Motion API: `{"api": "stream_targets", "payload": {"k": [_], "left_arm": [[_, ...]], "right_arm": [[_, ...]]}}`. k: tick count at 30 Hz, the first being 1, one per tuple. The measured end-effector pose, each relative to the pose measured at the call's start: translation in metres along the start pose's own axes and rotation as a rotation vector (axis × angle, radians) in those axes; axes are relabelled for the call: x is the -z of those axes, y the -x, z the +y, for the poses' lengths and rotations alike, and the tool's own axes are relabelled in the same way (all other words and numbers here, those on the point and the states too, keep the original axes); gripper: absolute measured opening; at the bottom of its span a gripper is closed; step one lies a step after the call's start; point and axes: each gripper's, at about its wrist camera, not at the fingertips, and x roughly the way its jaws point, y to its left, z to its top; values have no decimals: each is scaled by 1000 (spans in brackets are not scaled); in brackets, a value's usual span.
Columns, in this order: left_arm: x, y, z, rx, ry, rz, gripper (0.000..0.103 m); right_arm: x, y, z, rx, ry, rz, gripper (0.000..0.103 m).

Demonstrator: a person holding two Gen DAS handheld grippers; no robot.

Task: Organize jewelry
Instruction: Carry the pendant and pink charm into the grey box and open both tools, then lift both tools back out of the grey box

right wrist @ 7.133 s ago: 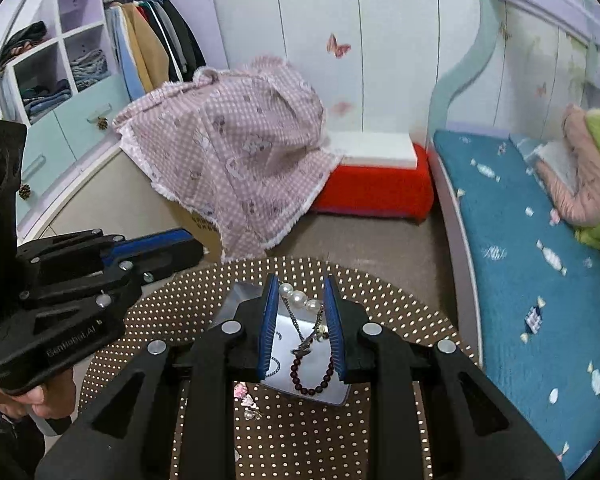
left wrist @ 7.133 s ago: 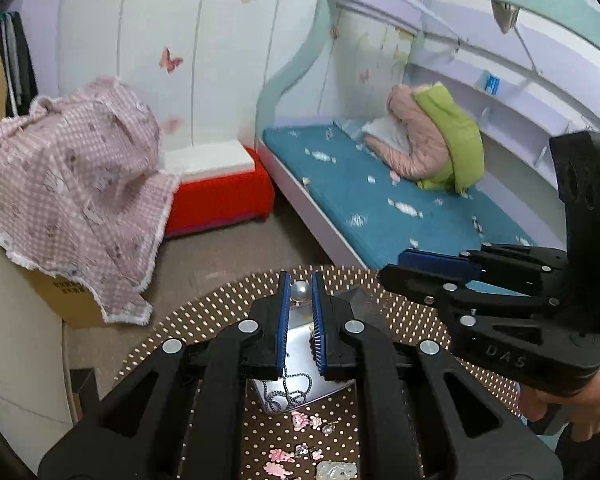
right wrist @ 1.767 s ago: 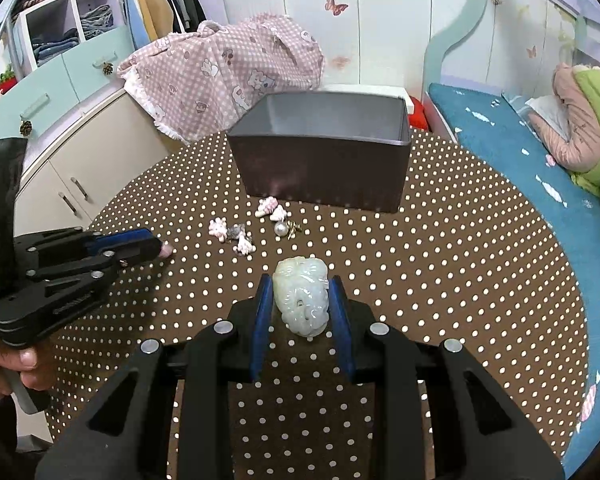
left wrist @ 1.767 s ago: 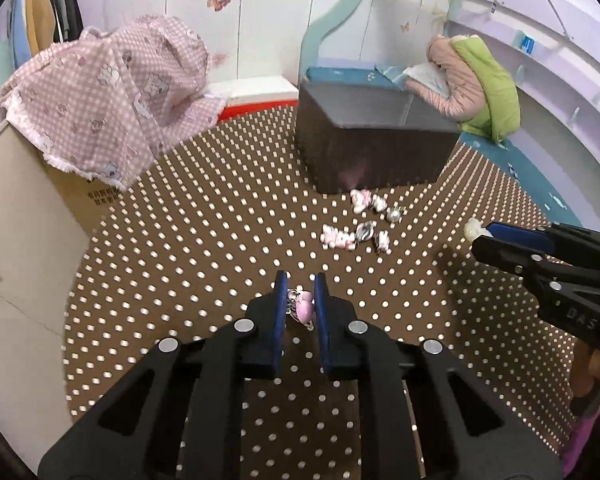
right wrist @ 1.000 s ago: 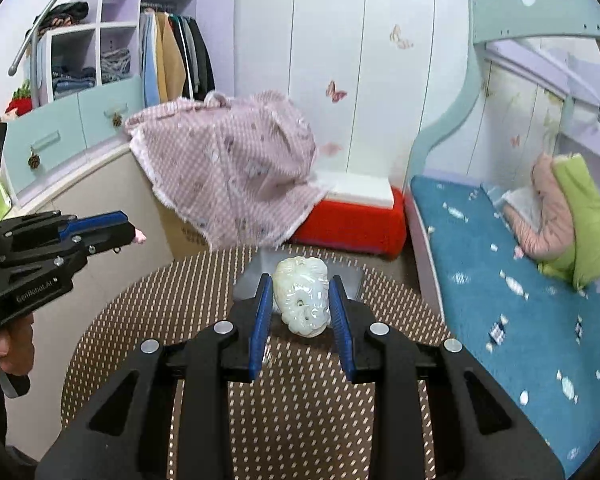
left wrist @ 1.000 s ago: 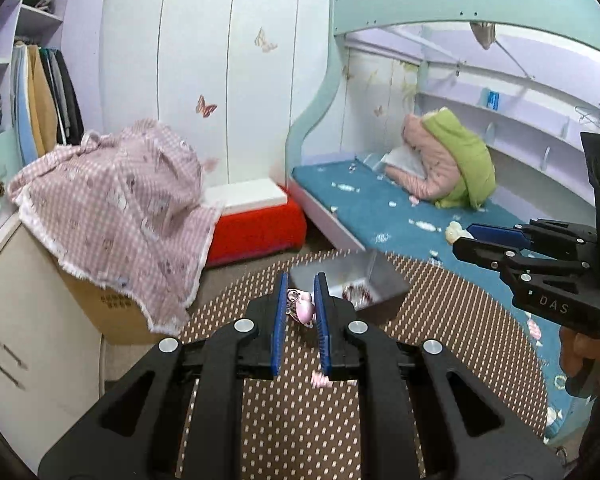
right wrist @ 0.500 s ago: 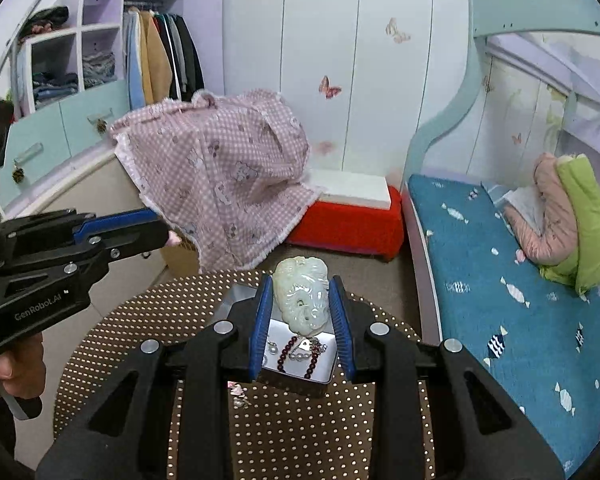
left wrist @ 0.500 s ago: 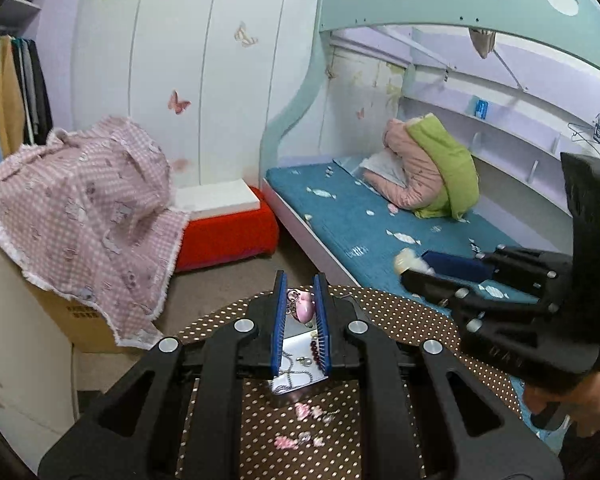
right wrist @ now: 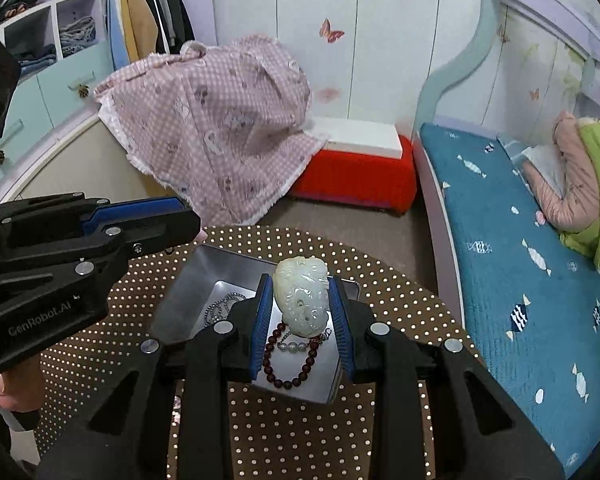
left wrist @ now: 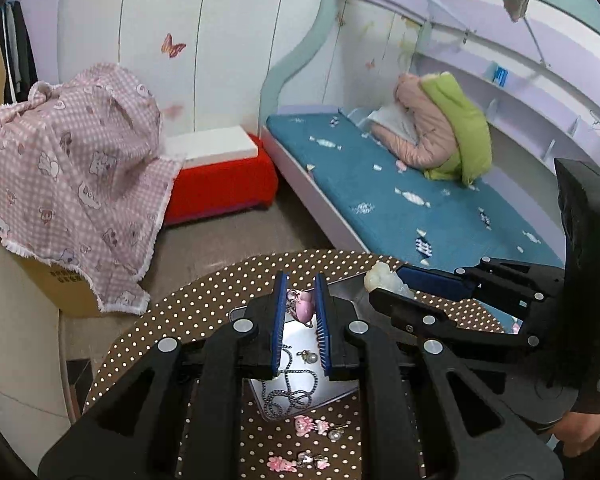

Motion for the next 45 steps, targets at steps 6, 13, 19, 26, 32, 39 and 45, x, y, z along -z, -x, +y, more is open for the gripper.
{"api": "stream_targets", "payload": {"k": [6, 13, 19, 26, 32, 39, 45], "left_arm": [[4, 1, 13, -46, 26, -12, 68], [11, 36, 23, -155, 53, -87, 98], [27, 81, 15, -305, 38, -150, 98], [50, 139, 6, -324, 59, -240, 98], [68, 174, 3, -330, 84, -276, 98], [86, 199, 1, -332, 108, -296, 98], [96, 219, -3, -335, 117, -321, 98]], "right_arm": [[0, -4, -6, 20, -24, 1, 41], [6, 22, -13, 62, -79, -65, 95], [14, 56, -12, 70, -143, -131, 95], [16, 102, 2, 70, -177, -213, 95], [22, 145, 18, 59, -180, -291, 95], [32, 186, 35, 44, -178, -367, 95], [42, 209, 45, 37, -175, -411, 95]]}}
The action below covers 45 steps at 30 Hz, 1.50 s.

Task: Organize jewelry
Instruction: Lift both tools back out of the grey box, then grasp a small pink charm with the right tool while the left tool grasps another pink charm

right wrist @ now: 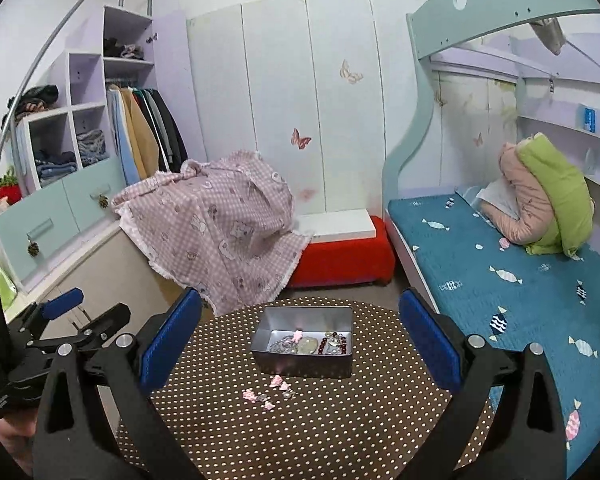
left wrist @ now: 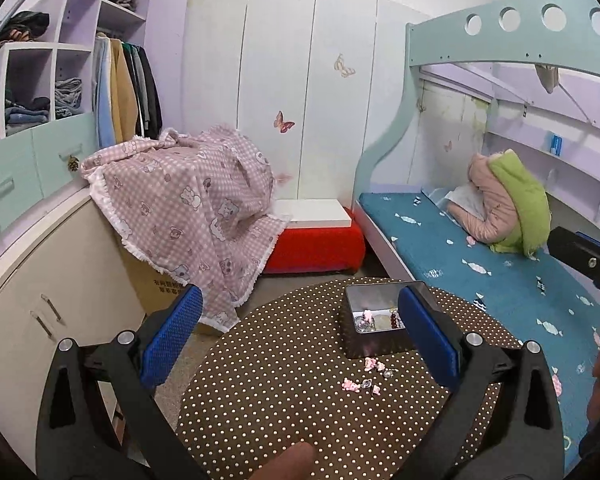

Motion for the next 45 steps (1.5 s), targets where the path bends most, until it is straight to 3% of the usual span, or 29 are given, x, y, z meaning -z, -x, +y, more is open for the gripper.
{"api": "stream_targets", "payload": {"k": [10, 23, 32, 36, 42, 45], "left_arm": [[9, 30, -1, -3, -6, -26, 98], [38, 23, 6, -3, -36, 22, 98], [83, -37, 3, 3, -65, 193, 98], [101, -64, 4, -3, -63, 260, 98], [117, -91, 8, -24, -68, 321, 98], [121, -102, 12, -28, -72, 342, 98]], "right_arm": [[14, 30, 5, 12, -3, -30, 95], [33, 25, -5, 26, -30, 14, 95], [78, -27, -21, 58, -31, 210, 95], [111, -72, -22, 34, -36, 345, 95], [144, -130, -1, -18, 16, 450, 95], [154, -154, 9, -35, 47, 497, 81]]}}
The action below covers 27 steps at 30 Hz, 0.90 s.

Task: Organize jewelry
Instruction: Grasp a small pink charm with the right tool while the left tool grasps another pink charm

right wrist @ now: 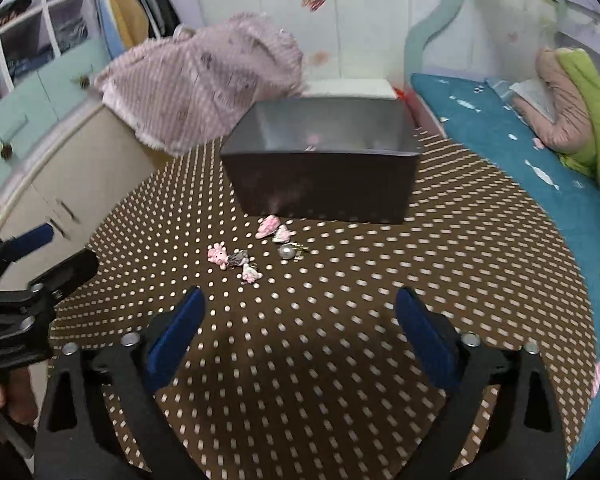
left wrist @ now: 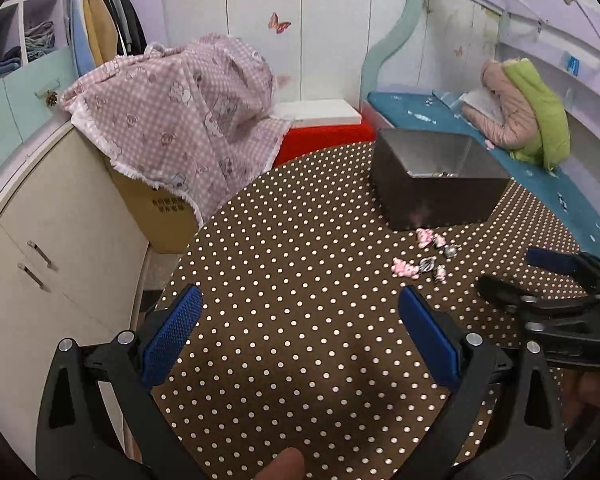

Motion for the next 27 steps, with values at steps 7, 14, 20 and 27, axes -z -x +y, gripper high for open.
{"api": "stream_targets", "payload": {"k": [7, 14, 20, 27], "left_arm": [[-1, -20, 1, -1, -7, 35, 98], [-8, -35, -6, 19, -25, 48, 98], [-15, -51, -29, 52, -76, 55, 98], [-19, -85, -61, 97, -174, 97, 98]], "right_arm": [[-1, -26, 18, -5, 69, 10, 45], [7, -26, 17, -11, 111, -12, 7], [8, -12, -5, -15, 55, -40, 7], [10, 8, -31, -8, -2, -48, 7]]}}
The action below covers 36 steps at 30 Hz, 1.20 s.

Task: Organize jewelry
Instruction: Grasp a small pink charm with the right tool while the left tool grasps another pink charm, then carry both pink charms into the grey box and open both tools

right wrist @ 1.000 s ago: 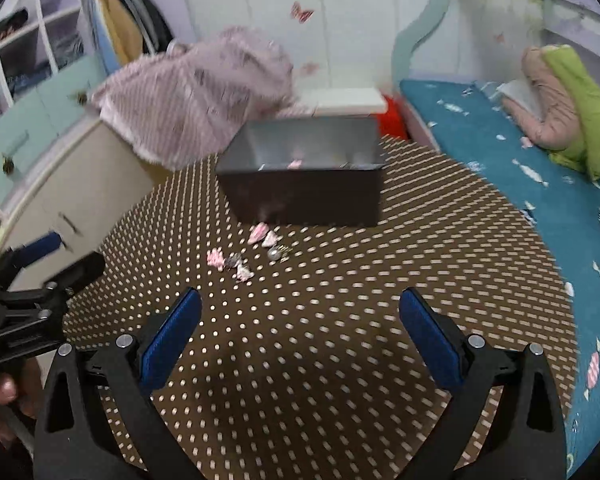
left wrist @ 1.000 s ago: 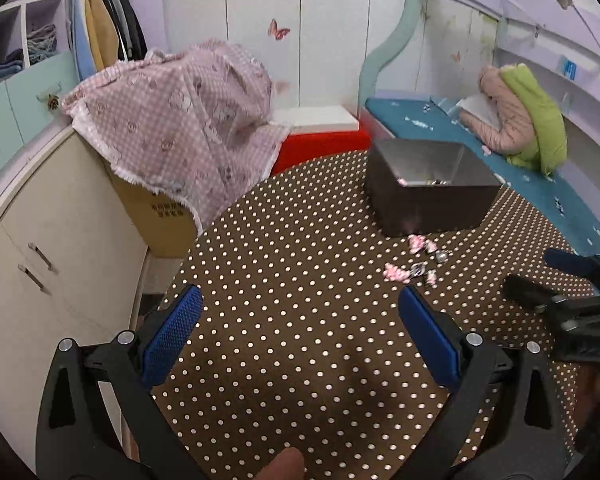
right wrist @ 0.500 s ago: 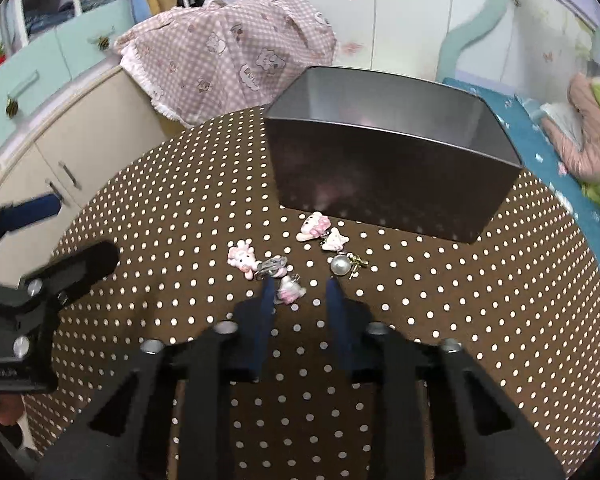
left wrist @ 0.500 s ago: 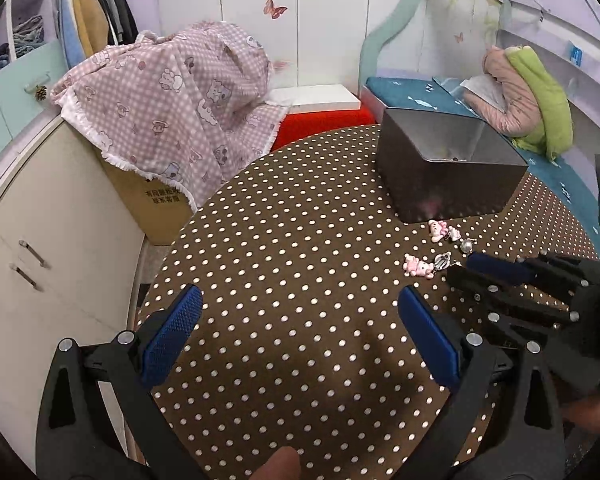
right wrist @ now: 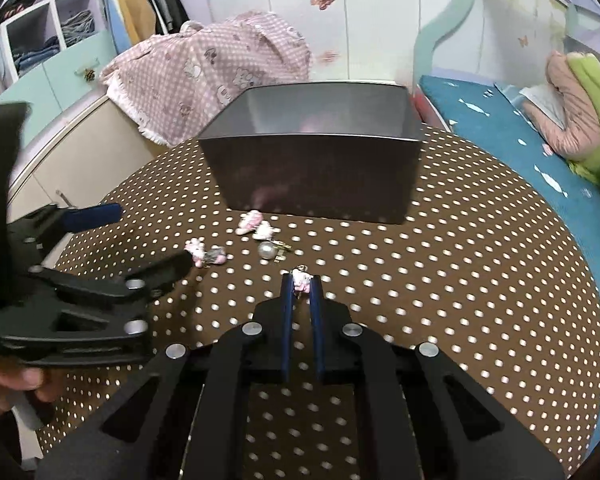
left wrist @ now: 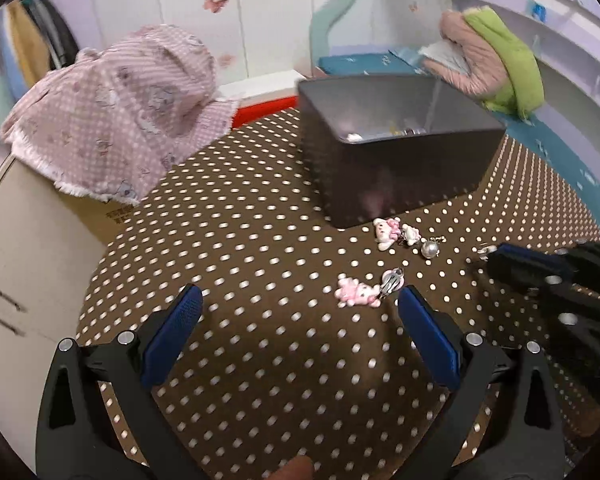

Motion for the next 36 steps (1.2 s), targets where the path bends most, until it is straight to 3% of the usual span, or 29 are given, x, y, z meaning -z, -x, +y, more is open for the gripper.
{"api": "stream_targets", "payload": {"k": [4, 6, 8, 10, 11, 15, 24, 36], "left_arm": [[-4, -17, -8, 17, -20, 14, 97], [-5, -18, -9, 46, -14, 11, 86], [-7, -17, -11, 94, -12, 3, 51], [-7, -14, -13, 120, -27, -1, 30], [-7, -13, -11, 129, -20, 2, 24], [-1, -5, 4, 195, 31, 6, 23], [14, 46, 30, 203, 93, -63, 23], [-37, 135, 45, 188, 66, -279, 23]], "right_arm": [[1, 6, -7, 7, -17, -2, 7], [0, 8, -9, 5, -22, -4, 7], [-1, 9, -9, 6, -23, -7, 7], [-3, 11, -7, 2, -23, -11, 7], [-4, 11, -7, 1, -22, -12, 7], [-5, 18, -4, -5, -15, -24, 7], [-18, 37, 6, -24, 10, -61, 7], [-73, 97, 17, 7, 105, -218, 7]]}}
